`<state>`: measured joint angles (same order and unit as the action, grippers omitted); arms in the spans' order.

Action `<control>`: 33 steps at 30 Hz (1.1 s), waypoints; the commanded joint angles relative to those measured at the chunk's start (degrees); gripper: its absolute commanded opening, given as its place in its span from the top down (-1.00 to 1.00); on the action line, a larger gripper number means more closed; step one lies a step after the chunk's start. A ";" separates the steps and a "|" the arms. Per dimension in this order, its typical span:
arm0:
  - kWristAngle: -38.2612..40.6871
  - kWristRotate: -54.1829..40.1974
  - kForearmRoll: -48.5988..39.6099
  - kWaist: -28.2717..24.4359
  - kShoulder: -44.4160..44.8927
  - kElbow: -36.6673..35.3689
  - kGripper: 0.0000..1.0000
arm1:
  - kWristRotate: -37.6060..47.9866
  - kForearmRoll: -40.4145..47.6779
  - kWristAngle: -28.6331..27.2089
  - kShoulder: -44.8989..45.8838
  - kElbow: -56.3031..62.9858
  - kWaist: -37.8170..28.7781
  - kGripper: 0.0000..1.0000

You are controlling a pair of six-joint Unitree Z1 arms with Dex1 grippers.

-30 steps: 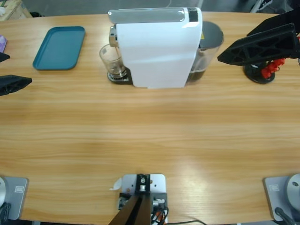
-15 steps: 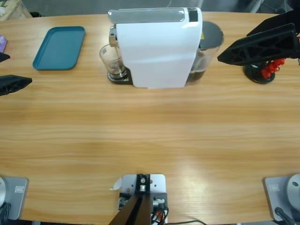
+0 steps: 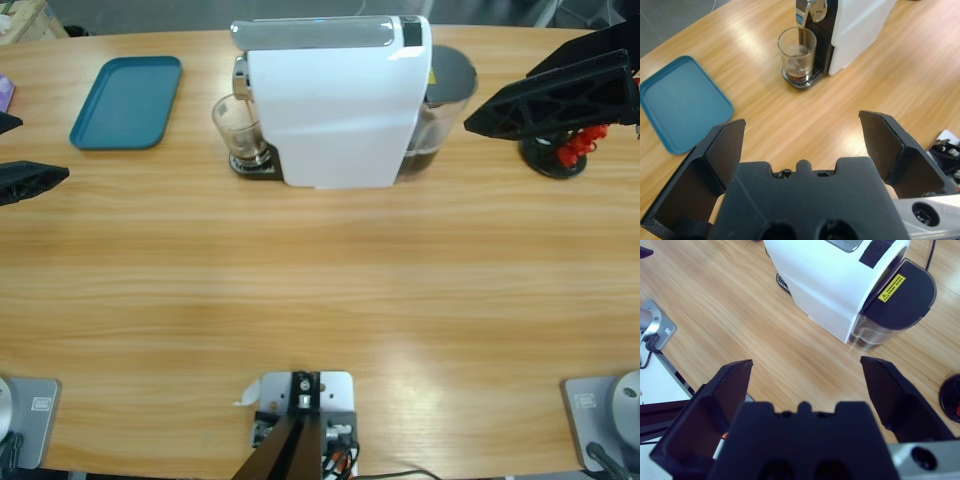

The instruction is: Pour coffee

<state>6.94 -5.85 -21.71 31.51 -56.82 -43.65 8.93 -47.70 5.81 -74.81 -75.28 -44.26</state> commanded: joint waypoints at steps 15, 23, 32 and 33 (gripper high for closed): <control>1.94 0.13 -1.31 -0.48 -1.38 0.67 -1.00 | 0.91 -0.38 0.48 -1.26 1.19 -0.56 -1.00; 1.94 0.13 -1.31 -0.48 -1.54 0.76 -1.00 | 0.91 -0.38 0.43 -1.39 1.19 -0.56 -1.00; 1.94 0.13 -1.31 -0.48 -1.87 0.58 -1.00 | 1.00 -0.46 0.43 -1.39 1.26 -0.56 -1.00; 1.94 0.13 -1.31 -0.48 -1.91 0.58 -1.00 | 1.00 -0.46 0.43 -1.39 1.28 -0.56 -1.00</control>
